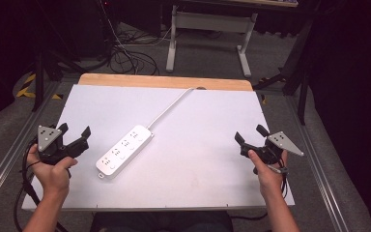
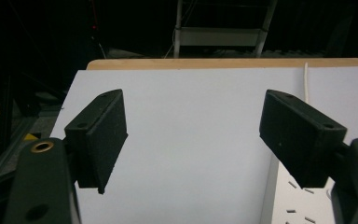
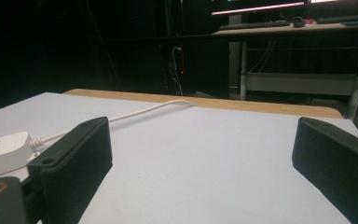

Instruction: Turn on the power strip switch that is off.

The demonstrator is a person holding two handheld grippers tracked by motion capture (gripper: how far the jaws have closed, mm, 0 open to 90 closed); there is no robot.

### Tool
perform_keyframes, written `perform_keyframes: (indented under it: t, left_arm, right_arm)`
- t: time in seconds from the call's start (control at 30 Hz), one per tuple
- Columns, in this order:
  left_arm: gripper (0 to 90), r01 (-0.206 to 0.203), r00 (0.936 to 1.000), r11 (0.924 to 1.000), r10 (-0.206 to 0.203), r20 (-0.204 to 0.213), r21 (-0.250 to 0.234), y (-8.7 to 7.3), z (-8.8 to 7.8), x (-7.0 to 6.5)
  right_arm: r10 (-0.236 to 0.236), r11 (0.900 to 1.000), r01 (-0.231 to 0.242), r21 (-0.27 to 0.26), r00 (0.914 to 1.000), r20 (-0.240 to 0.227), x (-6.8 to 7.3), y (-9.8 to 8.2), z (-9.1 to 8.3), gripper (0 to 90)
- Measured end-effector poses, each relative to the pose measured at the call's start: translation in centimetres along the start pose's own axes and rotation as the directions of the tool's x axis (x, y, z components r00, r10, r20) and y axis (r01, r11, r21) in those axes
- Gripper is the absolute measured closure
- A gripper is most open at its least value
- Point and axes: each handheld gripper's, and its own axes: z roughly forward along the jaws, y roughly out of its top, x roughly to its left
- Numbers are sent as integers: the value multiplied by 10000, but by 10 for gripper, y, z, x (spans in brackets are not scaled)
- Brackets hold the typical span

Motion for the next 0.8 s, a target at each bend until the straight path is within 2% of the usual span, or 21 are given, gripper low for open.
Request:
perform_keyframes:
  t: [0.07, 0.27, 0.37, 0.5, 0.63, 0.8]
  left_arm:
    - [218, -17, 10000, 10000, 17, 30, -74, 0, 0, 0]
    - [104, -181, 9997, 9997, 178, -191, -188, 0, 2, -4]
    - [85, -197, 9995, 9994, 190, -247, -291, 0, 2, -5]
    - [66, -223, 9982, 9985, 195, -573, -491, 0, 2, -5]
    - [39, -185, 9931, 9963, 87, -1173, -834, 0, 3, -5]
    - [41, -238, 9898, 9957, 109, -1421, -897, -1, 5, -5]
  right_arm:
    - [22, 10000, -22, 5, 10000, -7, 0, 0, 0, 54]
    - [-24, 10000, 24, 24, 10000, -49, 0, 0, 1, 54]
    - [-22, 10000, 22, 12, 10000, -48, 0, 0, 1, 54]
    - [-30, 10000, 30, 5, 10000, -20, 0, 0, 1, 54]
    - [-38, 10000, 38, -18, 10000, -29, 1, 0, 0, 54]
    - [-66, 10000, 66, -46, 10000, -41, 1, 1, 0, 54]
